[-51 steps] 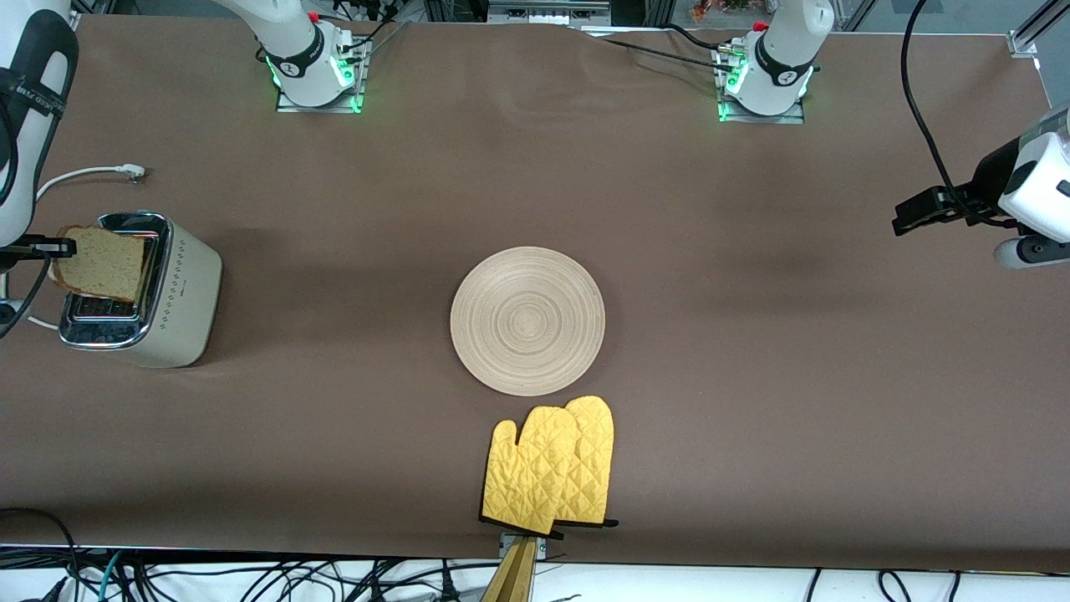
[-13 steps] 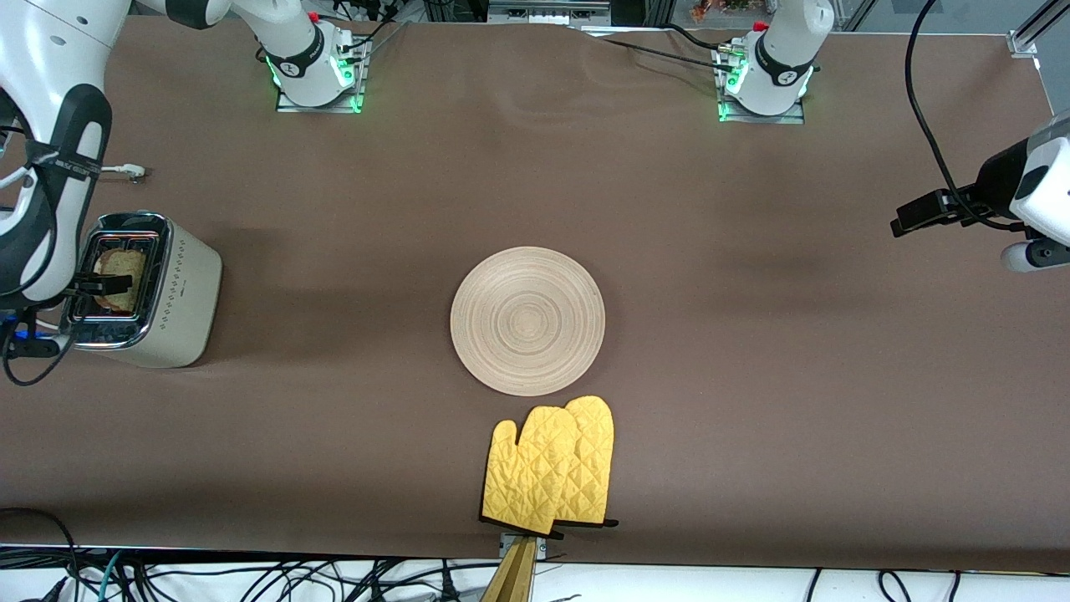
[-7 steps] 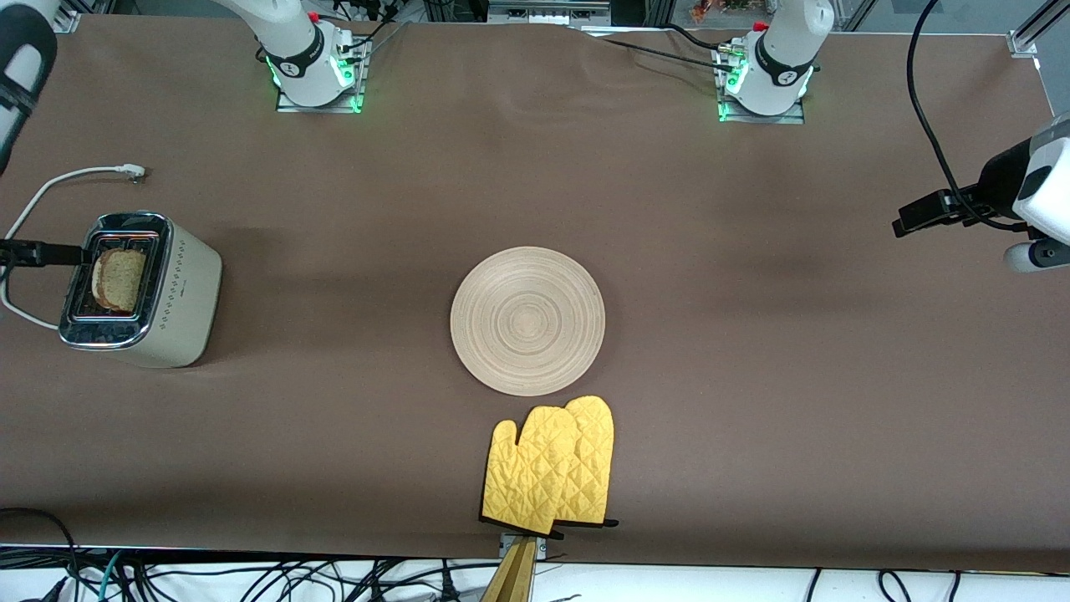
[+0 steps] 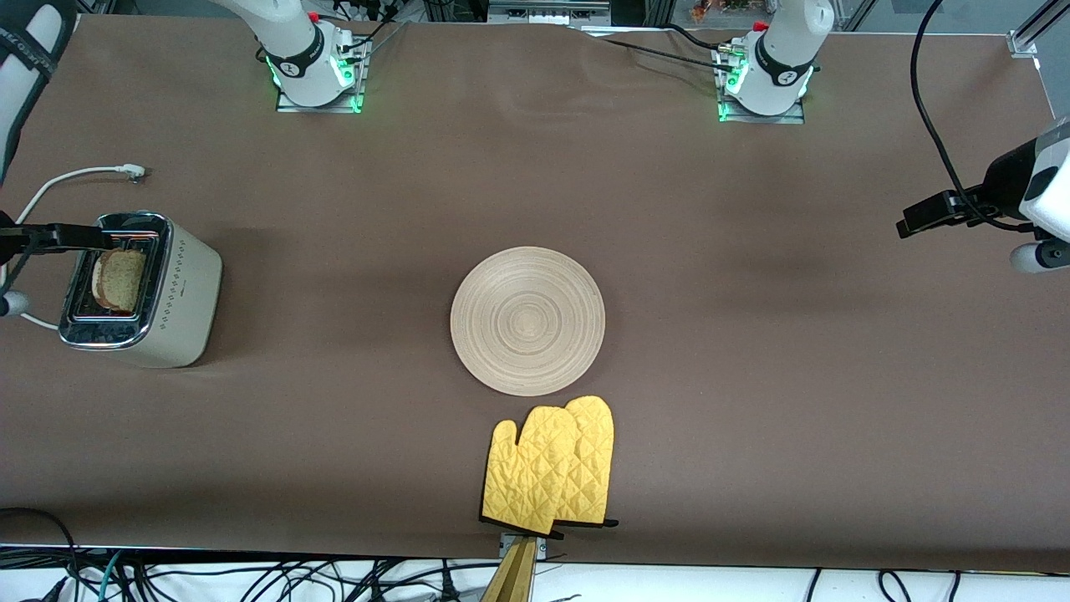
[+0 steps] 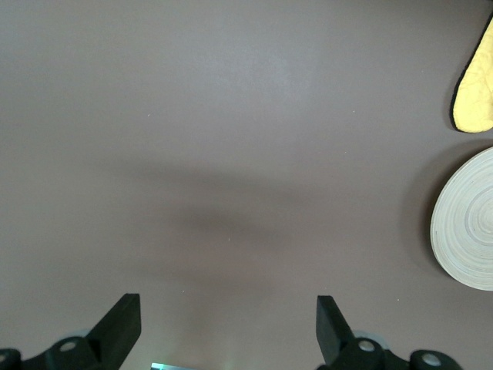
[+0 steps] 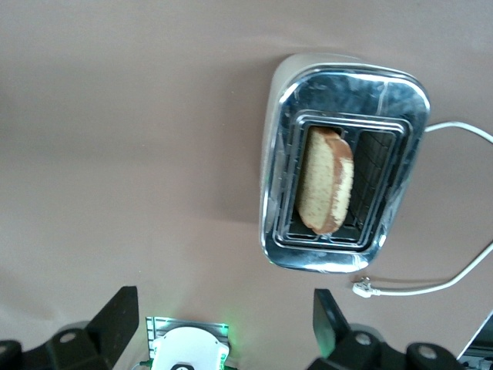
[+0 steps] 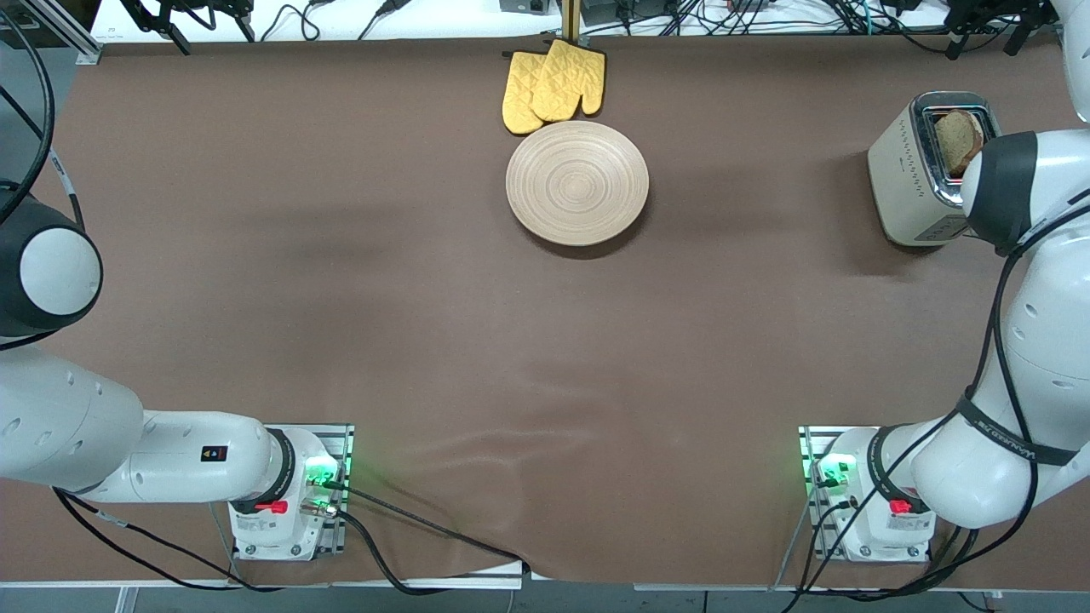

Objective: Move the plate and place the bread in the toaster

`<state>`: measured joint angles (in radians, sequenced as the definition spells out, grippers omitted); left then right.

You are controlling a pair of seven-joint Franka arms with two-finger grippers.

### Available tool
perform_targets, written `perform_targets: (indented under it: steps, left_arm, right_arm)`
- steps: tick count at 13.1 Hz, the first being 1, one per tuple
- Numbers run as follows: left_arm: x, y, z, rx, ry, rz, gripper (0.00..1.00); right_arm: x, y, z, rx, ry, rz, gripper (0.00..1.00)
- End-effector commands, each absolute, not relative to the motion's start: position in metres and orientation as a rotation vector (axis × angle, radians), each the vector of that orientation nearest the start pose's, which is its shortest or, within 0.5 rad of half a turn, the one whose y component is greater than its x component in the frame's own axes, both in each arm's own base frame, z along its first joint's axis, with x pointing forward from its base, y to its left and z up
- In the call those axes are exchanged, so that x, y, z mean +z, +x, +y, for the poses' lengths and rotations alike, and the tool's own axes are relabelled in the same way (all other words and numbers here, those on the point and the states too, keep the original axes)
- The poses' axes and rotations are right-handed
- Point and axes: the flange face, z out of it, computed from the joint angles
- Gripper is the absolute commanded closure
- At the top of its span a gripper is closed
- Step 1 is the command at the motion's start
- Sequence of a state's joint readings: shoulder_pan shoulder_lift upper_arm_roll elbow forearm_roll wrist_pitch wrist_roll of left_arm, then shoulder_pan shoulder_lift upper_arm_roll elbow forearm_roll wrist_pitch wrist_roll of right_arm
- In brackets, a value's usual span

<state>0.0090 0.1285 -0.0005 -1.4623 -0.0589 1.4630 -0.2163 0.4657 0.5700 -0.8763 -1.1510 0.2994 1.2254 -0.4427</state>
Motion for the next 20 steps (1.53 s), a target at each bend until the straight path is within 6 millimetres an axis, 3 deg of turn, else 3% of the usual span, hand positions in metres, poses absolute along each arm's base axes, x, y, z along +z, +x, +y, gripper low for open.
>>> perform_targets:
  steps: [1,4,8,11,14,16,20]
  left_arm:
    - [0.595,0.582,-0.002,0.197,-3.175,-0.343,0.00]
    - [0.594,0.583,-0.011,0.188,-3.166,-0.268,0.00]
    - [0.593,0.583,-0.011,0.185,-3.160,-0.226,0.00]
    - [0.592,0.585,-0.009,0.189,-3.174,-0.197,0.00]
    - [0.591,0.585,-0.007,0.191,-3.176,-0.200,0.00]
    - [0.591,0.585,-0.006,0.191,-3.177,-0.202,0.00]
    - [0.591,0.585,-0.006,0.191,-3.179,-0.205,0.00]
  right_arm:
    - [0.543,0.635,-0.041,0.530,-3.091,-0.238,0.00]
    - [0.546,0.633,-0.025,0.535,-3.091,-0.234,0.00]
    - [0.564,0.626,0.000,0.488,-3.056,-0.120,0.00]
    - [0.562,0.614,0.025,0.539,-3.109,-0.098,0.00]
    - [0.557,0.610,0.022,0.444,-3.099,-0.131,0.00]
    - [0.573,0.604,0.020,0.326,-3.118,-0.137,0.00]
    - [0.597,0.590,-0.016,0.205,-3.141,-0.056,0.00]
